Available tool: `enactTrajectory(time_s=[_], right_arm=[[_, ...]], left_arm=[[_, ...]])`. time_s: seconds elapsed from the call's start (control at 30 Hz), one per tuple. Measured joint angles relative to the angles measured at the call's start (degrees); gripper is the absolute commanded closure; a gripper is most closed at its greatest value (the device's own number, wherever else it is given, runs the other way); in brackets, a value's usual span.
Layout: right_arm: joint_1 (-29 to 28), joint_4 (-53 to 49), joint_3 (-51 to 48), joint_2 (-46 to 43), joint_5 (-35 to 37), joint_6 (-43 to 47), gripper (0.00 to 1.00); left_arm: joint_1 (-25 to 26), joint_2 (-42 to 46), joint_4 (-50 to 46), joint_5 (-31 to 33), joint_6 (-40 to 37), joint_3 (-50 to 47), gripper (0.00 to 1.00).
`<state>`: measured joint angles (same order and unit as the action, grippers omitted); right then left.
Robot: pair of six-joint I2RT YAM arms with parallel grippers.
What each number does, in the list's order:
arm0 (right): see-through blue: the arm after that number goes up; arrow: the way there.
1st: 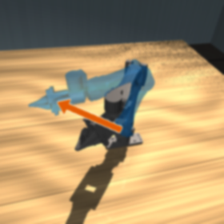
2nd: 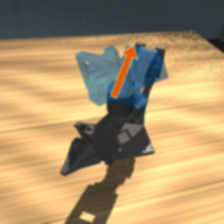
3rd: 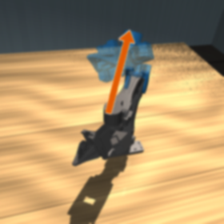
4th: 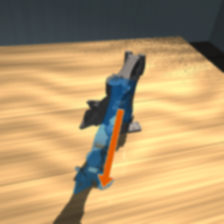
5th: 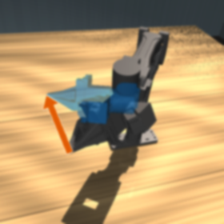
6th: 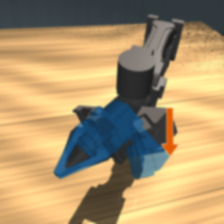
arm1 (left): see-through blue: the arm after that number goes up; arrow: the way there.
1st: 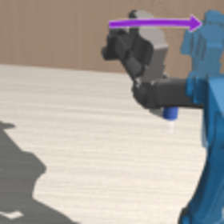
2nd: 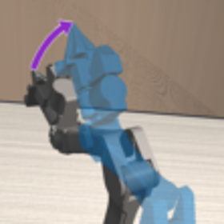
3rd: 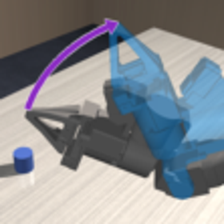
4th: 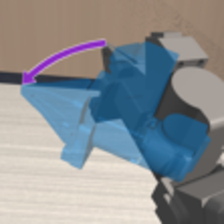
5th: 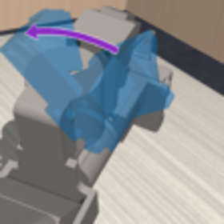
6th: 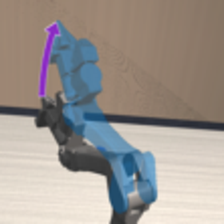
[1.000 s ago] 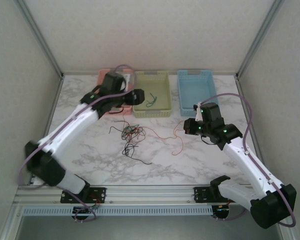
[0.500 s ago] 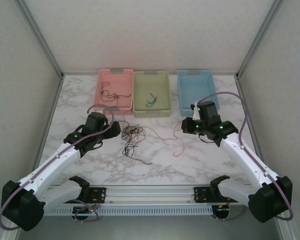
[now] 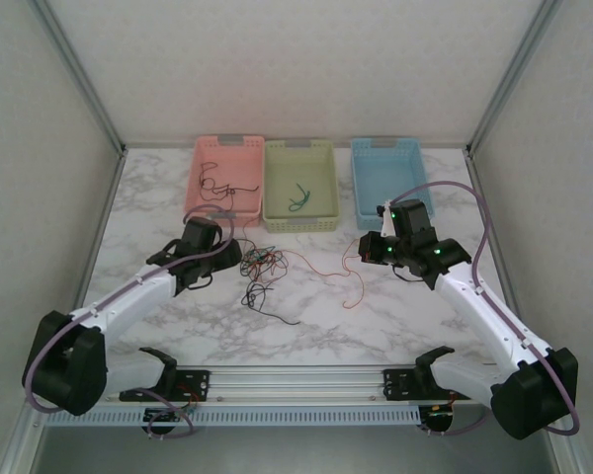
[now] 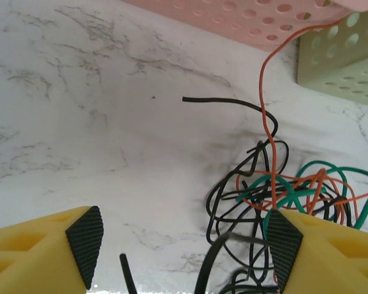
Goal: Untangle the cables
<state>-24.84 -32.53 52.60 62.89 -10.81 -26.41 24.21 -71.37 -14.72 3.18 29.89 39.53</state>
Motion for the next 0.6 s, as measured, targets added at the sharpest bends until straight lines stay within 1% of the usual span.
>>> enactTrajectory(time_s=[0.07, 0.13, 0.23, 0.33, 0.37, 0.4, 0.6], right_arm=[[0.0, 0.0, 0.0, 0.0, 0.0, 0.0, 1.00], [0.0, 0.0, 0.0, -0.1, 0.0, 0.0, 1.00], [0.0, -0.1, 0.0, -0.3, 0.0, 0.0, 1.00], [0.0, -0.3, 0.0, -0.5, 0.0, 0.0, 1.00], [0.0, -0.3, 0.0, -0.5, 0.0, 0.0, 1.00], [0.0, -0.4, 0.1, -0.5, 0.0, 0.0, 1.00], [0.0, -1.6, 1.8, -0.5, 0.0, 0.2, 1.00]], left_arm=[[-0.4, -1.0, 0.8, -0.3, 0.0, 0.0, 0.49], [-0.6, -2.0, 1.5, -0.6, 0.1, 0.0, 0.57], [-0.6, -2.4, 2.1, -0.9, 0.0, 0.0, 0.71], [-0.7, -2.4, 2.3, -1.1, -0.2, 0.1, 0.92], [-0.7, -2.4, 2.3, -1.2, -0.3, 0.1, 0.97], [-0.7, -2.3, 2.3, -1.2, -0.3, 0.1, 1.00], [-0.8, 1.5, -0.7, -1.0, -0.3, 1.1, 1.00]])
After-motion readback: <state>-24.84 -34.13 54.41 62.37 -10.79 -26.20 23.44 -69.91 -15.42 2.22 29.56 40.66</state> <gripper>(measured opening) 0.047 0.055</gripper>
